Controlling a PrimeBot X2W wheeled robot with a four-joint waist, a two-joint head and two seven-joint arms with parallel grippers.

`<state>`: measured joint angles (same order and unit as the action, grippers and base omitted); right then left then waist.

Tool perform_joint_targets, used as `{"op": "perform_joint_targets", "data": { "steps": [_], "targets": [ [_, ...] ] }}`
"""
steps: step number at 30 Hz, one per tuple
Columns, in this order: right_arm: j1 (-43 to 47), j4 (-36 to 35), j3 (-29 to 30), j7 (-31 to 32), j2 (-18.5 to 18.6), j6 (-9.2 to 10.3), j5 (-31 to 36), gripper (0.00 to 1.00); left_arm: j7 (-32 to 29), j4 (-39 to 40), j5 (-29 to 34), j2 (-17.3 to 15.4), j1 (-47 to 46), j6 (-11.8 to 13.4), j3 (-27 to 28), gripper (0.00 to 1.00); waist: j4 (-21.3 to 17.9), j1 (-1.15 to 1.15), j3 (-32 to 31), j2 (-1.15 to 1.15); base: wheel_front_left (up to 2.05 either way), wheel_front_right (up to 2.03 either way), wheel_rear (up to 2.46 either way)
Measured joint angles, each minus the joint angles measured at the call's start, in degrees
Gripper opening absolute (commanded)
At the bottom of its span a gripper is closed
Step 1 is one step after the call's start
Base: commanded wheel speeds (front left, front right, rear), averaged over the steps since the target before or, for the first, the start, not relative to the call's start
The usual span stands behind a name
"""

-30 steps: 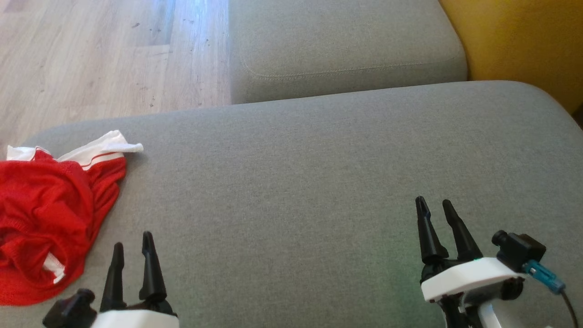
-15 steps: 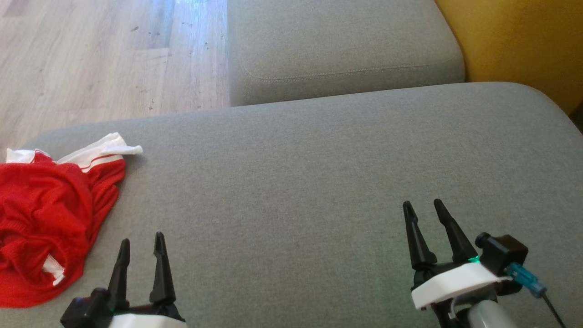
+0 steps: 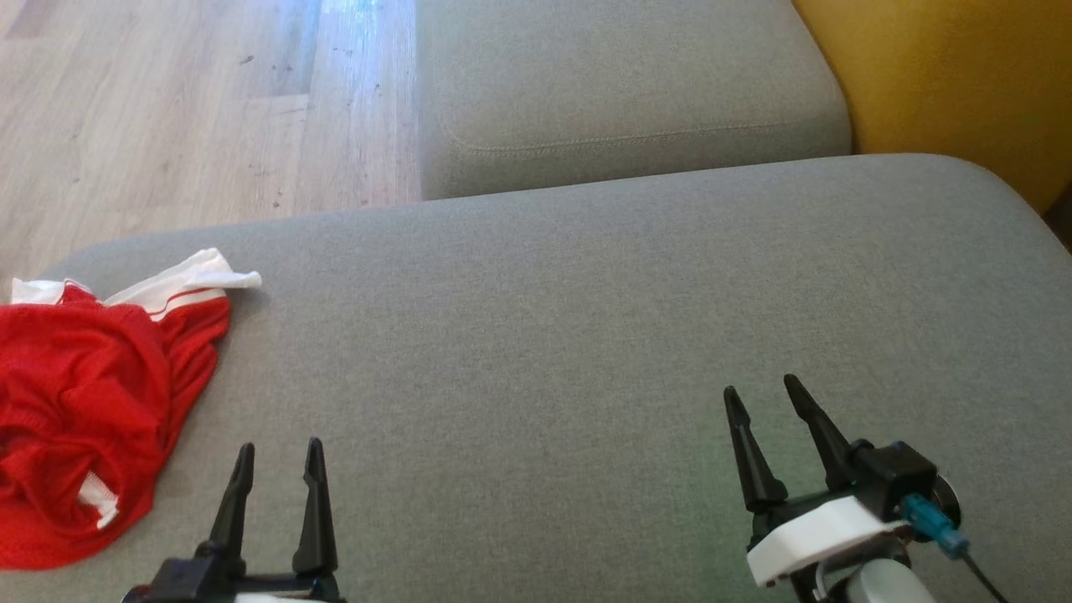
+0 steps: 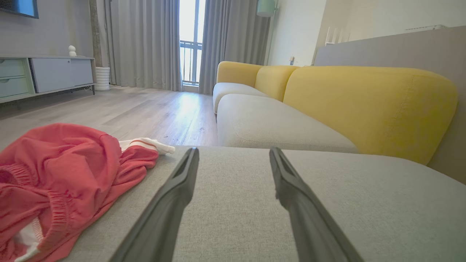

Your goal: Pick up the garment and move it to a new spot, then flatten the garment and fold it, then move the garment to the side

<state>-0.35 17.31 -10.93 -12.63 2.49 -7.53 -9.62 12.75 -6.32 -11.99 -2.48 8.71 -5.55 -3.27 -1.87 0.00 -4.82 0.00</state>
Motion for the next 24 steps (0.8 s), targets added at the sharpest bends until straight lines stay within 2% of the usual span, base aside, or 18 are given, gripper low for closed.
{"op": "perform_joint_targets", "data": {
  "steps": [9, 24],
  "targets": [
    [0.00, 0.23, -0.53, -1.68, 0.01, 0.00, 6.45, 1.00, 1.65, -0.54, 4.83, -0.03, 0.21, 0.11, 0.03, 1.00, -0.10, 0.00, -0.24, 0.00, 0.00, 0.00, 0.00],
    [0.02, 1.34, -0.41, -1.74, 0.01, 0.00, 6.66, 1.00, 1.69, -2.30, 4.83, -0.05, 0.21, -0.01, 0.19, 1.00, 0.20, 0.00, -0.56, 0.00, 0.00, 0.00, 0.00]
  ]
}}
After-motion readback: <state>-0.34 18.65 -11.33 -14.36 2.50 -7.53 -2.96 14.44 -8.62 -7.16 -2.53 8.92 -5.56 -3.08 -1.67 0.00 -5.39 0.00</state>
